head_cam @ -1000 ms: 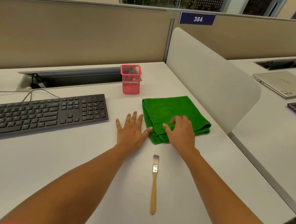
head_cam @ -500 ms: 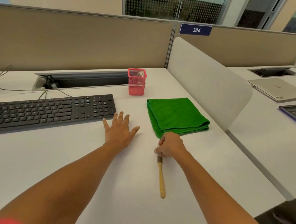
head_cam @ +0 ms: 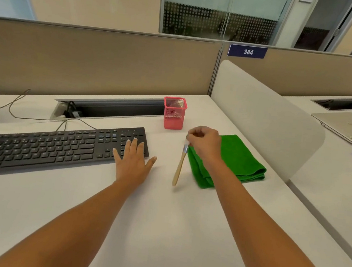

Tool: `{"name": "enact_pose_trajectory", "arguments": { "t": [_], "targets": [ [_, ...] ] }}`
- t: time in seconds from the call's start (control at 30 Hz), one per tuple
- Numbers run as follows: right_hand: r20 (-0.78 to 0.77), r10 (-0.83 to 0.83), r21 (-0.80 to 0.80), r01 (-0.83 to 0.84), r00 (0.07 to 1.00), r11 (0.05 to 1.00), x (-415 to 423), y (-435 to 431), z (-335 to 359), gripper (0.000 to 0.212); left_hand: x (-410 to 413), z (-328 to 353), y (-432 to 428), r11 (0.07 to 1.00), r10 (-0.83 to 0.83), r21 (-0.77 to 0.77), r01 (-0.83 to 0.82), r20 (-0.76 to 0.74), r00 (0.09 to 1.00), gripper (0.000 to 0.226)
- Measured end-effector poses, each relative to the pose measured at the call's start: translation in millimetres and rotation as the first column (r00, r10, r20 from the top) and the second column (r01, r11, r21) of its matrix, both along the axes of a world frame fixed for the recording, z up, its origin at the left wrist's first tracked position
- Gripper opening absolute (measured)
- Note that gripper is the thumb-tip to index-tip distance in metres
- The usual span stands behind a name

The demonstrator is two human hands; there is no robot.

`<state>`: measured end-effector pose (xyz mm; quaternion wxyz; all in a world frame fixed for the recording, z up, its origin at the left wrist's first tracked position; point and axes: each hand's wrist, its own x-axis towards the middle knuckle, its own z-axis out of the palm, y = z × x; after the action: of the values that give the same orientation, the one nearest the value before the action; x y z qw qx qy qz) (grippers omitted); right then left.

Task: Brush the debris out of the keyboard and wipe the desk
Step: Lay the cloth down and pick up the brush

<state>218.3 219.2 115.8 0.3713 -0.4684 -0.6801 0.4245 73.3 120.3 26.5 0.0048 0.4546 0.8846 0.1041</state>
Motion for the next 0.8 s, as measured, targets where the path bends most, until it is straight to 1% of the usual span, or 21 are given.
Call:
{"name": "enact_pose_trajectory", "arguments": {
  "t": [0.13, 0.2, 0.27, 0.37, 0.5, 0.63, 0.73, 0.8],
  "targets": [
    [-0.175, -0.089, 0.229, 0.129, 0.980, 0.965, -30, 29, 22, 0.011, -14, -3, 7, 0.999, 0.023, 0.043, -0.024, 0.004, 1.000, 0.065],
    [-0.274, -0.123, 0.304, 0.208, 0.954, 0.930, -44, 45, 31, 0.009, -19, -5, 11, 0.998, 0.030, 0.064, -0.029, -0.005, 1.000, 0.065],
    [-0.353, -0.150, 0.338, 0.275, 0.924, 0.900, -56, 61, 37, 0.009, -23, -9, 13, 0.997, 0.029, 0.069, -0.028, -0.012, 1.000, 0.065],
    [-0.417, -0.203, 0.339, 0.359, 0.886, 0.870, -74, 84, 39, 0.009, -28, -14, 14, 0.998, 0.032, 0.048, -0.030, -0.038, 0.999, 0.065],
    [-0.432, -0.263, 0.301, 0.413, 0.863, 0.860, -97, 107, 27, 0.009, -30, -20, 15, 0.998, 0.027, 0.051, -0.025, -0.026, 0.999, 0.067],
    [-0.475, -0.324, 0.213, 0.464, 0.818, 0.860, -112, 119, 14, 0.009, -31, -23, 15, 0.994, 0.042, 0.104, -0.042, 0.002, 0.999, 0.090],
    [-0.553, -0.347, 0.163, 0.507, 0.758, 0.847, -115, 127, 21, 0.010, -31, -26, 16, 0.994, 0.045, 0.101, -0.044, -0.001, 0.999, 0.085],
    [-0.584, -0.349, 0.150, 0.520, 0.733, 0.841, -116, 133, 28, 0.010, -31, -27, 16, 0.991, 0.043, 0.124, -0.042, -0.005, 0.999, 0.095]
  ]
}}
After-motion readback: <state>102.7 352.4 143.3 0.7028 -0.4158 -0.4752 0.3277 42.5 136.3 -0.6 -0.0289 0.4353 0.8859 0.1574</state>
